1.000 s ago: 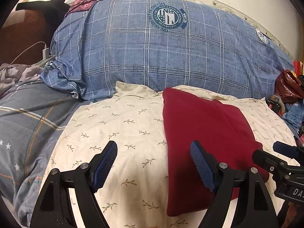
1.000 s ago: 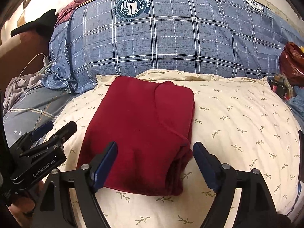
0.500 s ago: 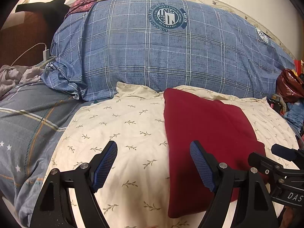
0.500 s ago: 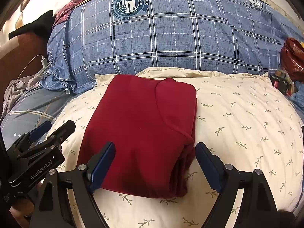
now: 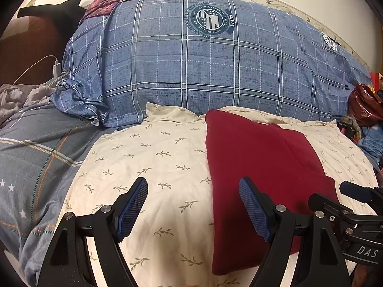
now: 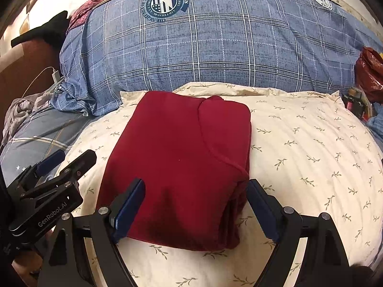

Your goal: Fold small clothes

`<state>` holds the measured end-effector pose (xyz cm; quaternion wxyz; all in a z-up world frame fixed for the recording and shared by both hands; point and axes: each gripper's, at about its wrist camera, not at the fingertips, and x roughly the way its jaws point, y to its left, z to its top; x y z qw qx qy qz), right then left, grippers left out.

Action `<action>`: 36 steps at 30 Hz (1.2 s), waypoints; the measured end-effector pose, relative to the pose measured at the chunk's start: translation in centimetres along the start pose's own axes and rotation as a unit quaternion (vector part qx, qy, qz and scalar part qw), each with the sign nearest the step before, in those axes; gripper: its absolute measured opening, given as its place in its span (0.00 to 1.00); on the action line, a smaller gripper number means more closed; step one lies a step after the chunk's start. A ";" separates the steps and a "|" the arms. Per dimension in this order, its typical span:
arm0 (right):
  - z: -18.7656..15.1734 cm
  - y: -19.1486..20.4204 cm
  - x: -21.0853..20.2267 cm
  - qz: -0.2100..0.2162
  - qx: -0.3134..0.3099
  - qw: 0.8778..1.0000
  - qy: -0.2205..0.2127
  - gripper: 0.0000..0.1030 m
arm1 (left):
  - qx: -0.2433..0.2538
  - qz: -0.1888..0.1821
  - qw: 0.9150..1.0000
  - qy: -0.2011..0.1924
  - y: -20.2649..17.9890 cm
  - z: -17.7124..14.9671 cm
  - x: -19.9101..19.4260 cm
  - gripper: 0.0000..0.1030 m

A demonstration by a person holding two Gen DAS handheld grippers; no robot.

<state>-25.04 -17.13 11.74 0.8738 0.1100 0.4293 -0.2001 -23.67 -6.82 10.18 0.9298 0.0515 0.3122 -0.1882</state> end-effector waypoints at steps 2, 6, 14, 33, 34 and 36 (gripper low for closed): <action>0.0 0.0 0.1 0.000 0.002 1.000 0.002 0.85 | 0.001 0.000 1.000 0.000 -0.1 0.0 0.0 0.76; 0.0 -0.1 0.1 0.002 0.003 1.000 0.003 0.85 | 0.002 0.000 1.000 0.001 -0.2 -0.1 0.1 0.75; 0.0 -0.1 0.1 0.003 0.002 1.000 0.005 0.85 | 0.001 0.000 1.000 0.003 -0.2 0.0 0.2 0.75; -0.1 -0.1 0.5 0.007 0.004 1.000 0.014 0.85 | 0.003 0.001 1.000 0.004 -0.3 0.0 0.3 0.75; -0.1 -0.1 0.5 0.007 0.004 1.000 0.014 0.85 | 0.003 0.001 1.000 0.004 -0.3 -0.1 0.3 0.75; -0.1 -0.1 0.5 0.007 0.003 1.000 0.014 0.85 | 0.003 0.000 1.000 0.005 -0.3 -0.1 0.4 0.75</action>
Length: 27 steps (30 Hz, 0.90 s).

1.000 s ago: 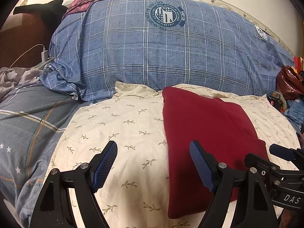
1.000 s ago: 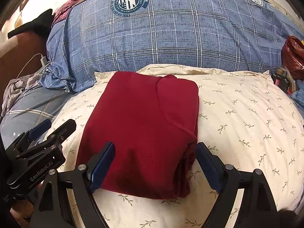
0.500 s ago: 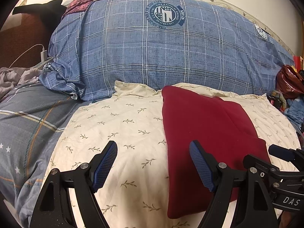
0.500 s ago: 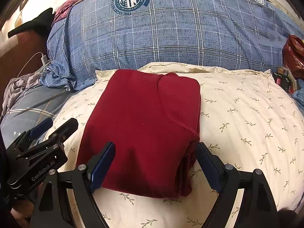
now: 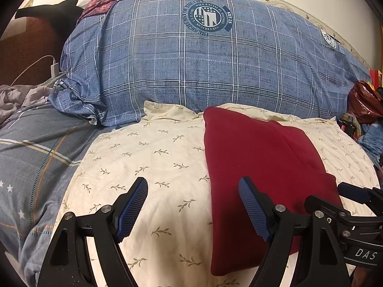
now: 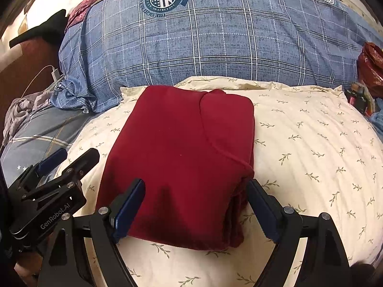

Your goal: Fold small clothes

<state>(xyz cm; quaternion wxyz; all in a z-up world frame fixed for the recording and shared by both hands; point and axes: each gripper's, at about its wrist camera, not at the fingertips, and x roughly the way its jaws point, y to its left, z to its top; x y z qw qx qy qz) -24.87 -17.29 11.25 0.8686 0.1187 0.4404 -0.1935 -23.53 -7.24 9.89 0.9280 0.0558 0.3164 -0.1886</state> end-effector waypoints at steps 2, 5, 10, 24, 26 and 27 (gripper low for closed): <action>0.0 0.0 0.1 0.001 0.001 1.000 0.001 0.85 | 0.001 0.000 1.000 0.000 0.0 0.0 0.1 0.75; -0.1 0.0 0.3 0.001 0.002 1.000 0.005 0.85 | 0.001 0.001 1.000 0.000 0.0 0.0 0.1 0.75; 0.0 0.0 0.4 0.001 0.003 1.000 0.005 0.85 | 0.001 0.002 1.000 0.000 0.0 0.0 0.1 0.75; 0.0 0.1 0.6 0.004 0.003 1.000 0.009 0.85 | 0.001 0.003 1.000 0.005 0.1 0.0 0.4 0.75; 0.0 0.1 0.6 0.004 0.003 1.000 0.007 0.85 | 0.002 0.003 1.000 0.007 0.1 0.0 0.5 0.75; 0.1 0.1 0.6 0.004 0.003 1.000 0.007 0.85 | 0.002 0.003 1.000 0.007 0.1 0.0 0.4 0.75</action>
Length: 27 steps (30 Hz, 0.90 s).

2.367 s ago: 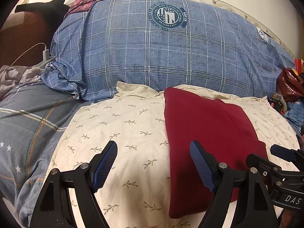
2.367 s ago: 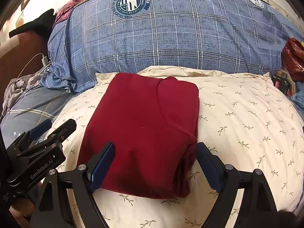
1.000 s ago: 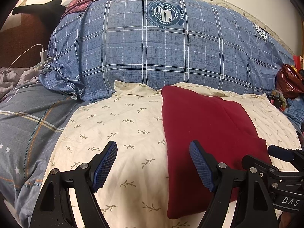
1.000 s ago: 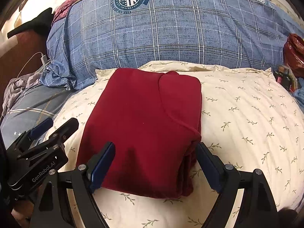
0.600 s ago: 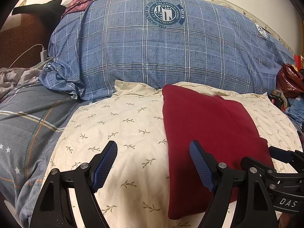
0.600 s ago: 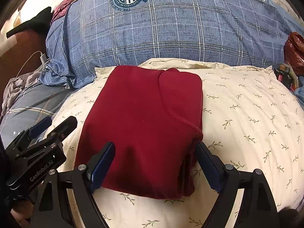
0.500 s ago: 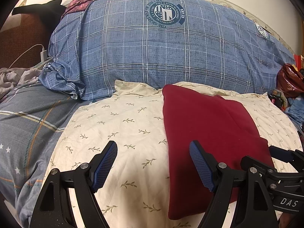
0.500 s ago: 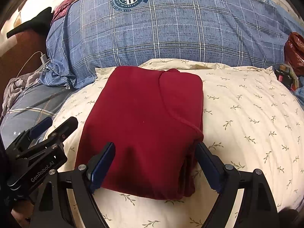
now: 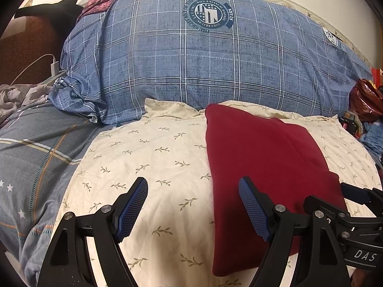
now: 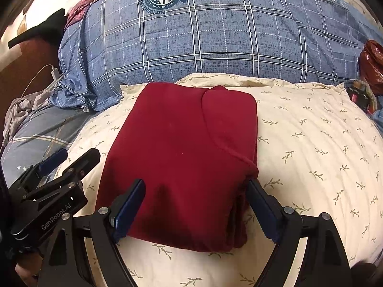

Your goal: Fold small clothes

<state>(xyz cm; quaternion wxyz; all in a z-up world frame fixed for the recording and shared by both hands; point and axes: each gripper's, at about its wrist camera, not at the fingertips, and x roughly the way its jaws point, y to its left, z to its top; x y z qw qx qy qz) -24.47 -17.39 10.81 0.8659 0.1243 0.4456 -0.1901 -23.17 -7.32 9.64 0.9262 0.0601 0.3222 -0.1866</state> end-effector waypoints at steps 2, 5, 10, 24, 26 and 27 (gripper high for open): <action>0.0 0.0 0.0 0.000 0.000 1.000 0.001 0.85 | 0.000 0.000 1.000 -0.001 0.0 0.0 0.0 0.75; -0.1 0.0 0.1 0.000 0.000 1.000 0.003 0.85 | -0.002 0.001 1.000 0.000 0.1 0.0 0.0 0.75; -0.1 0.1 0.2 0.000 -0.001 1.000 0.004 0.85 | -0.003 0.001 1.000 0.002 0.1 0.1 0.1 0.75; -0.1 0.0 0.2 0.000 -0.002 1.000 0.006 0.85 | 0.001 0.001 1.000 0.001 0.1 0.0 0.2 0.75; -0.1 0.0 0.3 0.000 -0.001 1.000 0.006 0.85 | 0.002 -0.004 1.000 -0.004 0.1 0.0 0.1 0.75; -0.2 0.0 0.3 0.001 -0.001 1.000 0.007 0.85 | 0.002 -0.005 1.000 -0.007 0.1 0.0 0.1 0.75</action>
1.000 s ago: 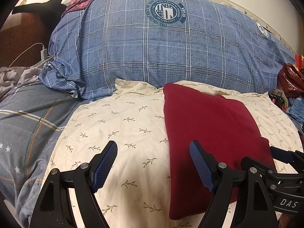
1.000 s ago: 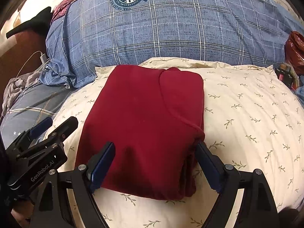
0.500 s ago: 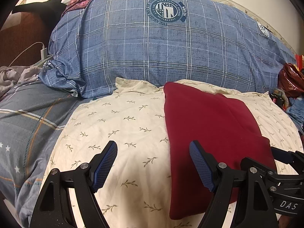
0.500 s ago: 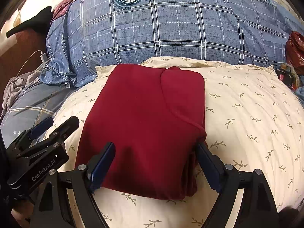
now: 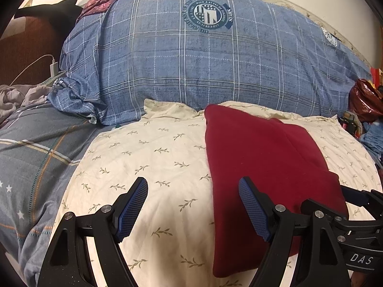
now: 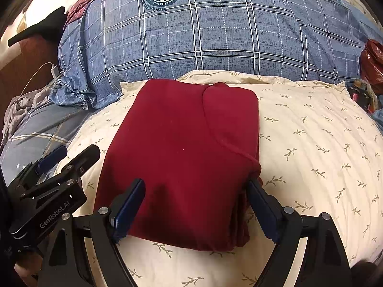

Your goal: Fold small clothes

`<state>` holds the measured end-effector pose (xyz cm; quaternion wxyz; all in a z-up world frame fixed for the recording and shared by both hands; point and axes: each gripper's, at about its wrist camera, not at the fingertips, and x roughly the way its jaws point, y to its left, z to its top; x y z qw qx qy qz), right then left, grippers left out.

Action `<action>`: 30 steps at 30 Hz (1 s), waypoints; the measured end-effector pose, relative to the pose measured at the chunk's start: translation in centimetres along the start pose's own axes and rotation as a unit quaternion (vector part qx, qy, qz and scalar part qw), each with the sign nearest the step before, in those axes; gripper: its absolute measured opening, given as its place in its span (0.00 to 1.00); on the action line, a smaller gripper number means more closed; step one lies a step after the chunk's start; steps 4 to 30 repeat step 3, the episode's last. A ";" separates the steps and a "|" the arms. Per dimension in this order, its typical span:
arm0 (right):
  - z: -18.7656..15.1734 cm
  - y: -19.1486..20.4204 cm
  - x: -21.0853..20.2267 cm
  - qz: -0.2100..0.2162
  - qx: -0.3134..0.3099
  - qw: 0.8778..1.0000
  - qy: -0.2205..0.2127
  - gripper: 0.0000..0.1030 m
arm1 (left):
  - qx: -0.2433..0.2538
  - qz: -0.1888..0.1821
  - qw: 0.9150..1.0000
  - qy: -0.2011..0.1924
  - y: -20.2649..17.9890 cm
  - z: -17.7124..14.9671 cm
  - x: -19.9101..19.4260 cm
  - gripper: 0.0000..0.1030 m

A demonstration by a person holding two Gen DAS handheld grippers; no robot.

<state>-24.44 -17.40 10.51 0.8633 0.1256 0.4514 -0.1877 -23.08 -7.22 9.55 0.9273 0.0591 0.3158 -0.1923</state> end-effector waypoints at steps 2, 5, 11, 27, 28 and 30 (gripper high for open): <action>0.0 -0.2 -0.1 0.005 0.003 1.000 0.001 0.85 | 0.000 0.002 1.000 -0.001 0.2 -0.1 0.0 0.75; 0.1 -0.3 -0.2 0.009 0.003 1.000 -0.001 0.85 | -0.004 -0.003 1.000 0.002 0.4 -0.1 0.0 0.75; 0.1 -0.3 -0.2 0.009 0.003 1.000 -0.001 0.85 | -0.004 -0.003 1.000 0.002 0.4 -0.1 0.0 0.75; 0.1 -0.3 -0.2 0.009 0.003 1.000 -0.001 0.85 | -0.004 -0.003 1.000 0.002 0.4 -0.1 0.0 0.75; 0.1 -0.3 -0.2 0.009 0.003 1.000 -0.001 0.85 | -0.004 -0.003 1.000 0.002 0.4 -0.1 0.0 0.75; 0.1 -0.3 -0.2 0.009 0.003 1.000 -0.001 0.85 | -0.004 -0.003 1.000 0.002 0.4 -0.1 0.0 0.75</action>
